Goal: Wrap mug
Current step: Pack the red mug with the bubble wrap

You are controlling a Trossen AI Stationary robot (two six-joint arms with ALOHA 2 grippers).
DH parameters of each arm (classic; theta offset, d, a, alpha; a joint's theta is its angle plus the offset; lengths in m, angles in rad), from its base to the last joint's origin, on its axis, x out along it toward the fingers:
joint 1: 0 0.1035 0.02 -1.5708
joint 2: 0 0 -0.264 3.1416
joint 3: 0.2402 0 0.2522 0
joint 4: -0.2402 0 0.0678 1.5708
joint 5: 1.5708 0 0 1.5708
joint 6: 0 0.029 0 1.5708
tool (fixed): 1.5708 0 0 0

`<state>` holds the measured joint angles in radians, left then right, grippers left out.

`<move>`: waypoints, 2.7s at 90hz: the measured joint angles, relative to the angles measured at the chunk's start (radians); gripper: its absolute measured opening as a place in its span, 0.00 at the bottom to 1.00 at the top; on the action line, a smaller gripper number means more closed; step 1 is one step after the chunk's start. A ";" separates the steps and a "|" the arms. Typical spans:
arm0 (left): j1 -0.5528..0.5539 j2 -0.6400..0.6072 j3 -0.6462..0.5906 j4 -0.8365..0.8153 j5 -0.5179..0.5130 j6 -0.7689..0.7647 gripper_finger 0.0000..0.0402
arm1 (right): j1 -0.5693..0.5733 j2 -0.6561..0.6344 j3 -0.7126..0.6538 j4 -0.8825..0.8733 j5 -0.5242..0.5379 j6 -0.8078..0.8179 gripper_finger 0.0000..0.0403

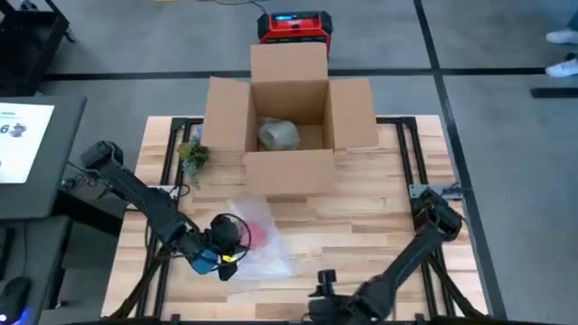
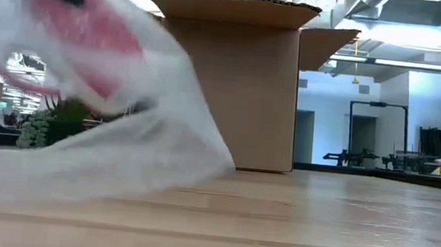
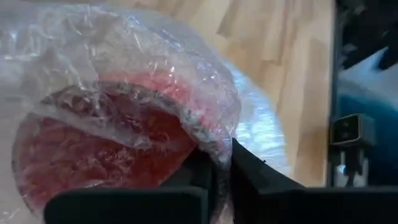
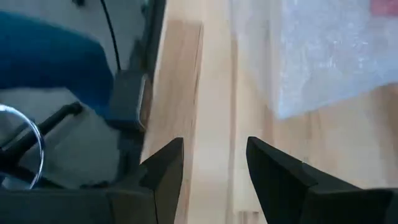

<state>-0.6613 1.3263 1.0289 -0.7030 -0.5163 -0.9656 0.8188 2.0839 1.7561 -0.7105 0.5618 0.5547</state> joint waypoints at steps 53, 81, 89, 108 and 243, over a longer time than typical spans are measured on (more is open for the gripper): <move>0.213 0.698 0.921 -0.538 0.233 0.541 0.00 | 0.106 -0.023 0.000 -0.001 0.325 0.256 0.41; 0.264 0.919 1.015 -0.460 0.285 0.669 0.00 | 0.183 -0.025 0.000 -0.146 0.337 0.466 0.41; 0.269 0.929 1.019 -0.436 0.288 0.694 0.00 | 0.191 -0.025 0.000 -0.238 0.337 0.583 0.41; 0.282 0.924 1.028 -0.402 0.298 0.719 0.08 | 0.201 -0.025 0.000 -0.305 0.337 0.660 0.41; -0.224 0.787 0.878 -0.865 -0.340 -0.268 0.17 | -0.336 -0.030 0.067 -0.357 -0.323 0.148 0.28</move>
<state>-0.8851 2.1136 1.9072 -1.5683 -0.8564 -1.2337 0.4830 2.0541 1.8228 -1.0677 0.2385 0.7032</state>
